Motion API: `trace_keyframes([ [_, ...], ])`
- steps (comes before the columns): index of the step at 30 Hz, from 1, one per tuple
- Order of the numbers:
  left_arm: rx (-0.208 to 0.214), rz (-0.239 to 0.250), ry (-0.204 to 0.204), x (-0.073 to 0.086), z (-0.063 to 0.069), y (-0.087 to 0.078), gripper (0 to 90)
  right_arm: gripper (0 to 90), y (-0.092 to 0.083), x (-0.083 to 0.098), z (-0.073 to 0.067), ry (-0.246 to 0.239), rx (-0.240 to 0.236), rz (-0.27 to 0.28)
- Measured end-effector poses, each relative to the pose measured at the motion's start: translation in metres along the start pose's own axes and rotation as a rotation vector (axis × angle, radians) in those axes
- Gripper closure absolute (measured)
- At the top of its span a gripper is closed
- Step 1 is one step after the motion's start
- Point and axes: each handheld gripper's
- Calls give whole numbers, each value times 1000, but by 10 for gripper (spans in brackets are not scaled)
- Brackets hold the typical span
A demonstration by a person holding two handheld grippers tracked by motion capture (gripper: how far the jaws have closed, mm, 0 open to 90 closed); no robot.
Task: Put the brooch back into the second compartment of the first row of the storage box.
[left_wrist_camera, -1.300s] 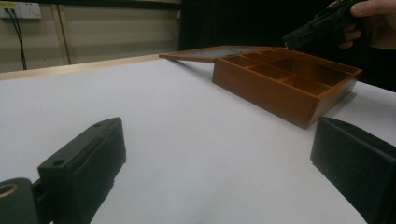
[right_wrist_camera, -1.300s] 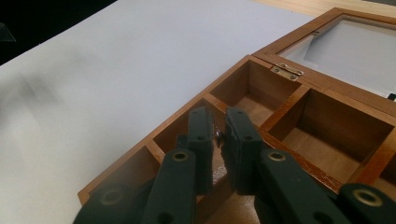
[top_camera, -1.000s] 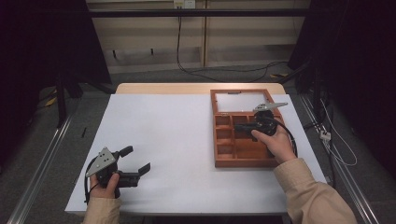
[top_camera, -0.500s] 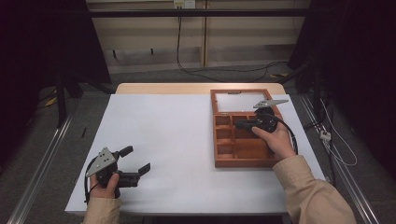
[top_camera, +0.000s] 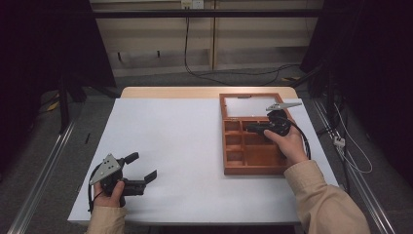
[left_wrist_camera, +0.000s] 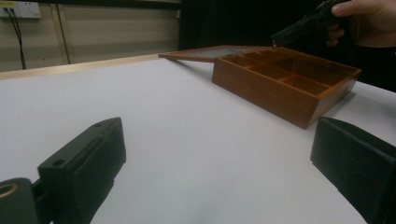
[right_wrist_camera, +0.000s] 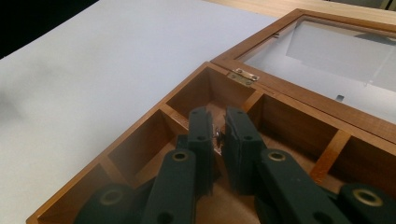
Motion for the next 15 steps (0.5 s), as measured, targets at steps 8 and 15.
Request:
trace_keyframes([
  [8,1,-1,0,0,0,0,30,815,2,1,6,10,9,1],
  [15,1,0,-1,0,0,0,30,815,3,0,8,14,11,4],
])
Point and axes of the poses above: each handheld gripper's, and its own axes: y roughly forward along the jaws, x roughly out of its underside, z roughly to its right, and after that the axes turned 6 degrees about y, right-handed
